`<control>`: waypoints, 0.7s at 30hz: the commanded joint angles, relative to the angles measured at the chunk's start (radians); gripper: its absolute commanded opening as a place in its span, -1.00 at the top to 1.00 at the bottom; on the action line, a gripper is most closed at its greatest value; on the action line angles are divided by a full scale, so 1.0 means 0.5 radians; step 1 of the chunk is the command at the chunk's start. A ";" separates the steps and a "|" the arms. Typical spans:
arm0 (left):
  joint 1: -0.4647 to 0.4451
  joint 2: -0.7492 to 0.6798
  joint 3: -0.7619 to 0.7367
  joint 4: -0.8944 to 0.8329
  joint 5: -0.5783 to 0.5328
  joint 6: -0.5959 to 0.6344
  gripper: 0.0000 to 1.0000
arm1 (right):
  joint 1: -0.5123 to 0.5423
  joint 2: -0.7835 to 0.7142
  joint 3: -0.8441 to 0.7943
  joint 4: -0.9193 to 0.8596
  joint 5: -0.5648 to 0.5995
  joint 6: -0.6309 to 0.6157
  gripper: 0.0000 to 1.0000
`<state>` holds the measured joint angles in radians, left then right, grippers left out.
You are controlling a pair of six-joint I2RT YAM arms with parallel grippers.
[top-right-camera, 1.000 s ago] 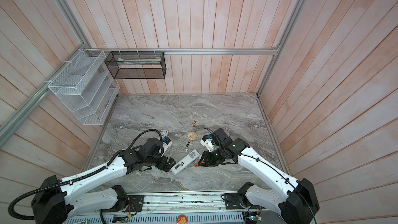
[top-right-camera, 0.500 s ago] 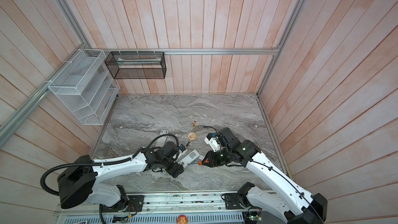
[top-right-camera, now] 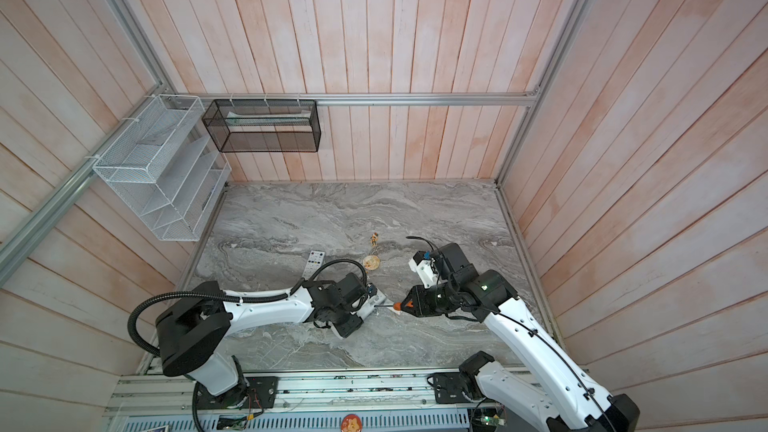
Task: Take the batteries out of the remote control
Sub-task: 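Lower the remote with the left gripper while the right aligns the screwdriver tip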
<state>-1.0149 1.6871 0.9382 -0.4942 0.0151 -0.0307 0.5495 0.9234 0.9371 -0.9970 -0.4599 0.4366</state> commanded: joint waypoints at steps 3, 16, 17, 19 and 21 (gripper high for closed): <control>-0.017 0.176 0.166 0.003 -0.008 0.157 -0.04 | -0.079 -0.006 0.108 -0.087 0.015 -0.105 1.00; 0.006 0.464 0.552 0.054 0.022 0.366 0.06 | -0.195 -0.002 0.221 -0.179 0.049 -0.161 1.00; 0.011 0.466 0.561 0.059 0.023 0.375 0.06 | -0.200 -0.003 0.232 -0.195 0.061 -0.161 1.00; 0.021 0.461 0.582 0.062 0.032 0.387 0.05 | -0.209 0.001 0.257 -0.229 0.078 -0.165 1.00; 0.032 0.454 0.587 0.068 0.031 0.381 -0.14 | -0.211 0.015 0.273 -0.262 0.101 -0.168 1.00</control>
<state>-1.0061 1.8778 1.1992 -0.6373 0.0257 0.1326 0.4511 0.9321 1.0336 -1.1107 -0.4343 0.3698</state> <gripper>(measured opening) 0.540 0.280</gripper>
